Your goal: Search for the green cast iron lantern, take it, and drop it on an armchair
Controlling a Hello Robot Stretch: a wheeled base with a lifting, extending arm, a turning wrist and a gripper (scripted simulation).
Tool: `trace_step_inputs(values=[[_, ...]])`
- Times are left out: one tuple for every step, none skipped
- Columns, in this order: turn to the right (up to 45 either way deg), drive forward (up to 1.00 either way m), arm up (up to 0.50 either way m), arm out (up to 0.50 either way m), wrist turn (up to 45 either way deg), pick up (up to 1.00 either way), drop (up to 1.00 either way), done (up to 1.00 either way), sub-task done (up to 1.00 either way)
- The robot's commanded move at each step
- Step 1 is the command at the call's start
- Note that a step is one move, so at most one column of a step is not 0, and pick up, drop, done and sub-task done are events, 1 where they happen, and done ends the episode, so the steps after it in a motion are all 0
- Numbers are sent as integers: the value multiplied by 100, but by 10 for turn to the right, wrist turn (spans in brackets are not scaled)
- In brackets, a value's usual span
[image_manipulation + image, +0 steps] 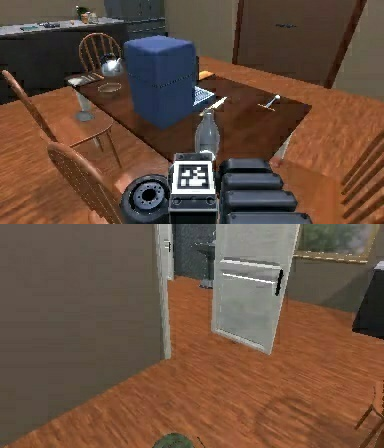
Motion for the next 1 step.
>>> trace_step_inputs(values=[[0,60,0,0,0,0,0,0,0]])
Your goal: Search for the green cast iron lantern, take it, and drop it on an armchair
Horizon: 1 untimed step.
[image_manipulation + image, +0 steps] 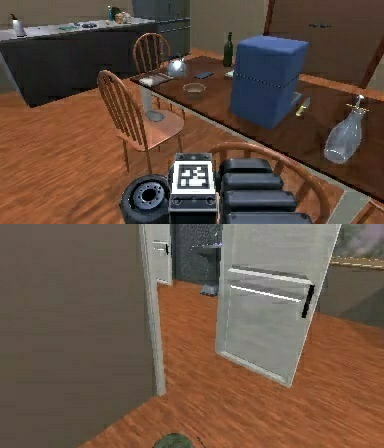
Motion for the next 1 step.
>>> trace_step_inputs(values=[[60,0,0,0,0,0,0,0,0]])
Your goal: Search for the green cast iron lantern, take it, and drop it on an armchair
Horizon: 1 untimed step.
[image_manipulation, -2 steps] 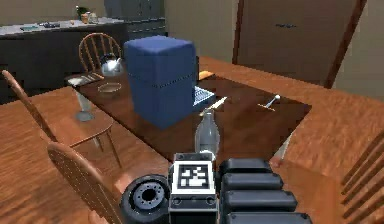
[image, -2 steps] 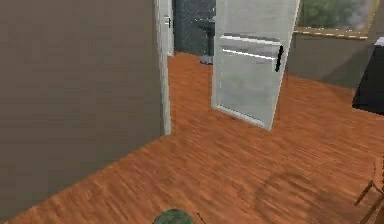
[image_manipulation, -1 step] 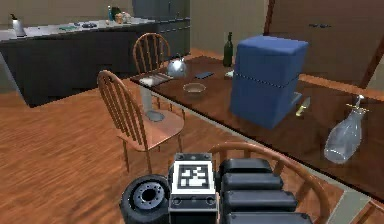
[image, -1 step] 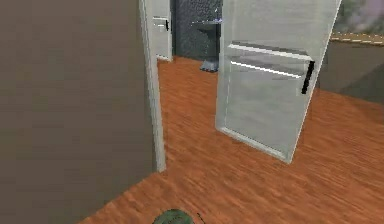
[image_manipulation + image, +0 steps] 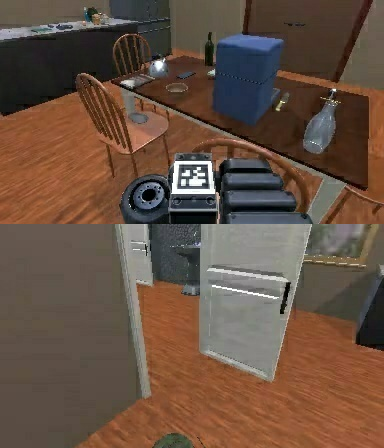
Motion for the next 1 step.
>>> trace_step_inputs(values=[[0,100,0,0,0,0,0,0,0]])
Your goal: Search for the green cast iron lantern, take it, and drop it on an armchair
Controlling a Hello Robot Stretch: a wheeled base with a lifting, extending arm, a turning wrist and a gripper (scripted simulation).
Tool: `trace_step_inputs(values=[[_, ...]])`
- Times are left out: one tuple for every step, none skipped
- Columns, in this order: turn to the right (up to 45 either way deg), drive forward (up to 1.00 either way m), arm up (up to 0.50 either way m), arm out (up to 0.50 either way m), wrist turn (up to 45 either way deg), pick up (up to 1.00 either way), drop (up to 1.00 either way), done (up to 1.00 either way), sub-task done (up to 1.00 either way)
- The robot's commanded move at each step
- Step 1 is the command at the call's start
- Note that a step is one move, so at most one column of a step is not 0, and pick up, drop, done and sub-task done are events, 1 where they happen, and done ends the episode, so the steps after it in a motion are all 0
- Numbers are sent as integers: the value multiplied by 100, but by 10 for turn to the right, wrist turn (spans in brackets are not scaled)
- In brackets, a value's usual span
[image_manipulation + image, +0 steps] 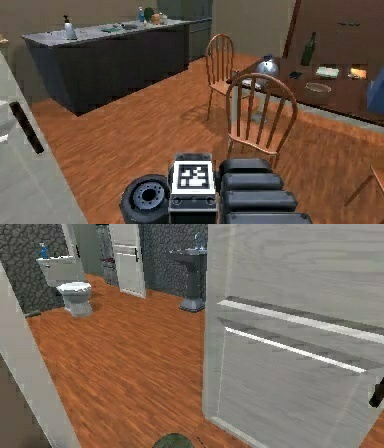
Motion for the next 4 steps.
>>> trace_step_inputs(values=[[60,0,0,0,0,0,0,0,0],[0,35,0,0,0,0,0,0,0],[0,10,0,0,0,0,0,0,0],[-210,0,0,0,0,0,0,0,0]])
